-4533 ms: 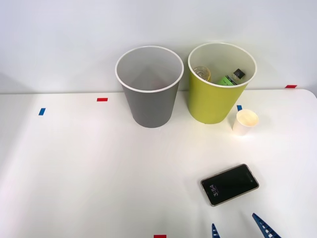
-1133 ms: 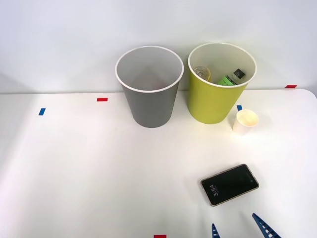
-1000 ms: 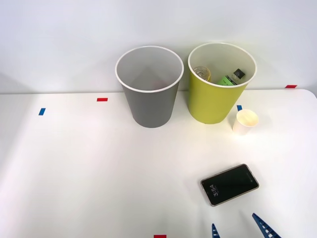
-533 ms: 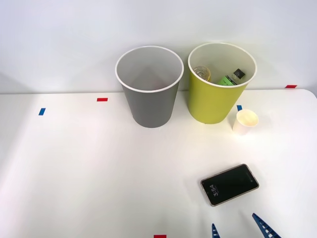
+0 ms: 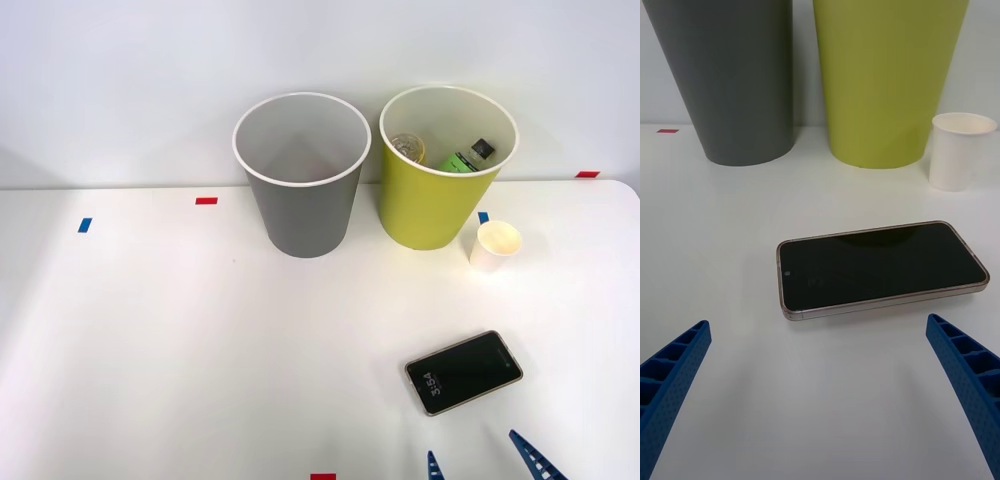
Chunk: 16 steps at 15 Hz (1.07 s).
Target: Put cans in the gray bin, plastic bottles in the light green bin
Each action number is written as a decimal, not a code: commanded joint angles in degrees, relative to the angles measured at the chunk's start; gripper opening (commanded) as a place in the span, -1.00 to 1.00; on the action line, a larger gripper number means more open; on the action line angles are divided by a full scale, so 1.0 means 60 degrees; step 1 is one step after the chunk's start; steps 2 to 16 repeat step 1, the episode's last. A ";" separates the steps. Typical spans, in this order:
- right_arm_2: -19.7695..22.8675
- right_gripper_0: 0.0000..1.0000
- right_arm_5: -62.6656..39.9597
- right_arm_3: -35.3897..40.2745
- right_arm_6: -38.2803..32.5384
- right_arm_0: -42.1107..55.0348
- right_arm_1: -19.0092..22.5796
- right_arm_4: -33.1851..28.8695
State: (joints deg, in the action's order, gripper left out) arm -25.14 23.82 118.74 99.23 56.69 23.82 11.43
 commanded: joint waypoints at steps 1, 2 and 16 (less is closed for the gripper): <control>0.0000 1.00 0.0000 0.0000 0.0000 0.0000 0.0000 0.0000; 0.0000 1.00 0.0000 0.0000 0.0000 0.0000 0.0000 0.0000; 0.0000 1.00 0.0000 0.0000 0.0000 0.0000 0.0000 0.0000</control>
